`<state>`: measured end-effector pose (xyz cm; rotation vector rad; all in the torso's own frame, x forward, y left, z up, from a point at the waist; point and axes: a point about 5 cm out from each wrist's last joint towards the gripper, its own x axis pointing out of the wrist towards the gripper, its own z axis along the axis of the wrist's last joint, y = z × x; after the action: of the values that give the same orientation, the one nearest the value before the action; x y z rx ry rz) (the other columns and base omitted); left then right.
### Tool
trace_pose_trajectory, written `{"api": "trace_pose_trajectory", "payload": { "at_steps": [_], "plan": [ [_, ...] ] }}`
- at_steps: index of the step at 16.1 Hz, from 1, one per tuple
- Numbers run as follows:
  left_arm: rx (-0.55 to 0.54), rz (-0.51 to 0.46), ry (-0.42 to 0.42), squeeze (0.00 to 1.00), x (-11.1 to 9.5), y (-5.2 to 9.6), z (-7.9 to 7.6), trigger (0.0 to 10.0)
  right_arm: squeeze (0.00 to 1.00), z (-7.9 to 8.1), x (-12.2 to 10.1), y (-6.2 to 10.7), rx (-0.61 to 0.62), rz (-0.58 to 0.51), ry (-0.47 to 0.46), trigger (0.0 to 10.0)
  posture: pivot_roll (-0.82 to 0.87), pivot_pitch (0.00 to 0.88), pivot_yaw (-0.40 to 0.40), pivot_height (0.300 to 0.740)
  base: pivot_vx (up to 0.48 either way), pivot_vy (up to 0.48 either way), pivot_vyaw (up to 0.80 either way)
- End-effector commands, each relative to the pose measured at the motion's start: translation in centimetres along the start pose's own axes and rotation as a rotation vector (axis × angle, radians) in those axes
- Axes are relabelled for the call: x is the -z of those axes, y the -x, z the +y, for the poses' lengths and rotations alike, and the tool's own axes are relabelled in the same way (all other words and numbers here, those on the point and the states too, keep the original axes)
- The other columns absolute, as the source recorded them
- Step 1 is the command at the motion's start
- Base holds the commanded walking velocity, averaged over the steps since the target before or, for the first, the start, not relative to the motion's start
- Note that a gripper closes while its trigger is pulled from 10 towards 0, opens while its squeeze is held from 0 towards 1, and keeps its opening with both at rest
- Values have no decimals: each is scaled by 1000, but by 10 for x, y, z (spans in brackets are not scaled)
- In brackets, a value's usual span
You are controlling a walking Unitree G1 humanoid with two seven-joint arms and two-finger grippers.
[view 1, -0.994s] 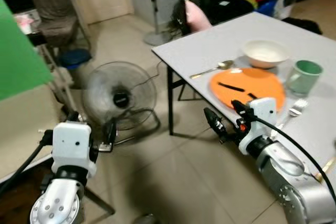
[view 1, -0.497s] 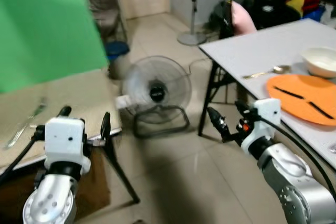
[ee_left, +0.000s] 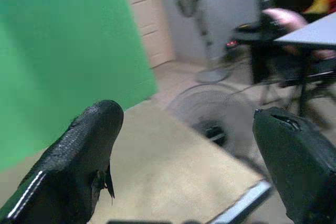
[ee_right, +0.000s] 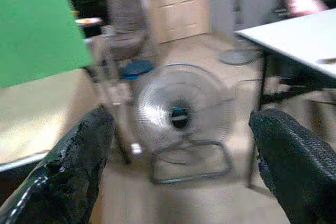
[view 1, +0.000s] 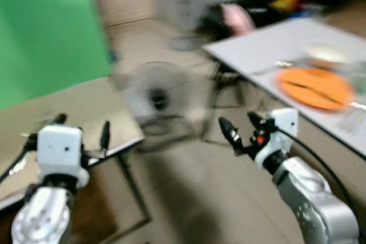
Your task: Setting the table
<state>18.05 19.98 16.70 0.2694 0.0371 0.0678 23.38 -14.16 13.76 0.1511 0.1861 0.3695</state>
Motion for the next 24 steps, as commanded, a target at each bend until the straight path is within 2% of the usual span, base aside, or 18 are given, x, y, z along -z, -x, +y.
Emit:
{"api": "trace_pose_trajectory", "payload": {
  "at_steps": [1,4,13,22,24],
  "plan": [
    [9,3,5,0,0,0,0,10000,0,0,-2,0,-4,0,4,10000,-22,0,38,740,0,322,-800],
    [8,4,4,0,0,1,1,10000,0,0,-2,-1,-8,2,11,10000,-17,0,36,740,0,321,-800],
    [-4,30,26,0,2,10,-5,10000,0,7,0,-3,-78,22,23,10000,5,0,8,740,0,329,0],
    [-8,21,7,0,0,5,0,10000,0,7,0,-6,-70,24,-3,10000,6,0,20,740,0,378,0],
    [-7,20,6,0,0,4,1,10000,0,7,0,-6,-67,27,-2,10000,2,0,24,740,0,386,-688]
  ]
}}
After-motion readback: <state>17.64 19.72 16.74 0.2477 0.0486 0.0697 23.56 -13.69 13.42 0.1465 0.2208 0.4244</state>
